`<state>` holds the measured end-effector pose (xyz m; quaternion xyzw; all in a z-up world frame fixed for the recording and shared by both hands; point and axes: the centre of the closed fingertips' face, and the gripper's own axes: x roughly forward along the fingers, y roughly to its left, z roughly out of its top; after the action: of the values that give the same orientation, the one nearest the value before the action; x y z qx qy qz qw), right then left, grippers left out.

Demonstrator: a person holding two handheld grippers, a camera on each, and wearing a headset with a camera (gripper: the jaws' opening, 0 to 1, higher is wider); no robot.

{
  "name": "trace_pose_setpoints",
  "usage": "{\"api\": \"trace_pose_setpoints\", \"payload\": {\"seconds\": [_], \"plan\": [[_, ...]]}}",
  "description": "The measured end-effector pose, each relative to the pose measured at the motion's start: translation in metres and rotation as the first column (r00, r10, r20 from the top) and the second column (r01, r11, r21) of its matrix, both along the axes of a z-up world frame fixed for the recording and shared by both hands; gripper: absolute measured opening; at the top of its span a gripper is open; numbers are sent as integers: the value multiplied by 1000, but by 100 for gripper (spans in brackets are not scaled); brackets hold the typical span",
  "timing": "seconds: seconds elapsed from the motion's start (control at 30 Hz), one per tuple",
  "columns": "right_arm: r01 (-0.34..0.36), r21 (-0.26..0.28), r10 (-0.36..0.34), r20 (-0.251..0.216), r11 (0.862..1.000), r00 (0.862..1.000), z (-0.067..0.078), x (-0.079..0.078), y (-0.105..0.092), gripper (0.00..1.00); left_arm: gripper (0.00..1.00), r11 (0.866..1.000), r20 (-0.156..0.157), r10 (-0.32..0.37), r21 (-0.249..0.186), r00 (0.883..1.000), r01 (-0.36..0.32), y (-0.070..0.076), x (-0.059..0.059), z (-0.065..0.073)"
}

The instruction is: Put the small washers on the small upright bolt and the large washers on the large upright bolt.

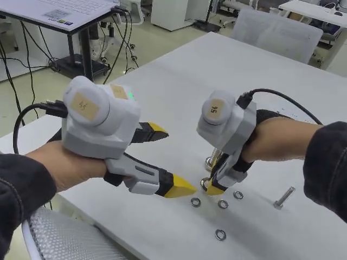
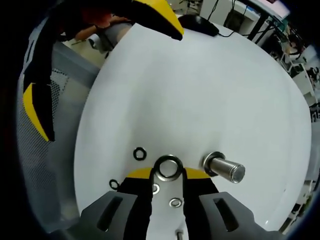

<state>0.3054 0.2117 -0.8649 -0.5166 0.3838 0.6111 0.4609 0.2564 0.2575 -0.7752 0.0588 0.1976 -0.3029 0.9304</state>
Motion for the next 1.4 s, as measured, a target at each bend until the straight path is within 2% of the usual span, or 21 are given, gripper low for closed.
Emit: {"api": "trace_pose_setpoints", "payload": {"seconds": [0.33,0.67,0.83,1.03,1.27,1.4], "plan": [[18,39,-18,-14,999,1000,27,-3,0,23,72,1000,3,-1,-2,1000,1,-1,-1,0],[27,76,-29,26,997,999,61,8,-3,23,72,1000,5,-1,-1,1000,1,-1,-1,1],[37,100,-41,46,994,998,73,17,-1,23,72,1000,7,-1,-1,1000,1,-1,-2,1],[41,107,-49,72,993,996,80,28,4,23,72,1000,5,-1,0,1000,1,0,-2,1],[40,104,-49,87,994,995,78,49,13,23,72,1000,2,0,1,1000,0,-1,-2,0],[41,97,-50,86,994,995,76,54,15,23,72,1000,-1,1,0,1000,-1,-1,-1,-1]]}}
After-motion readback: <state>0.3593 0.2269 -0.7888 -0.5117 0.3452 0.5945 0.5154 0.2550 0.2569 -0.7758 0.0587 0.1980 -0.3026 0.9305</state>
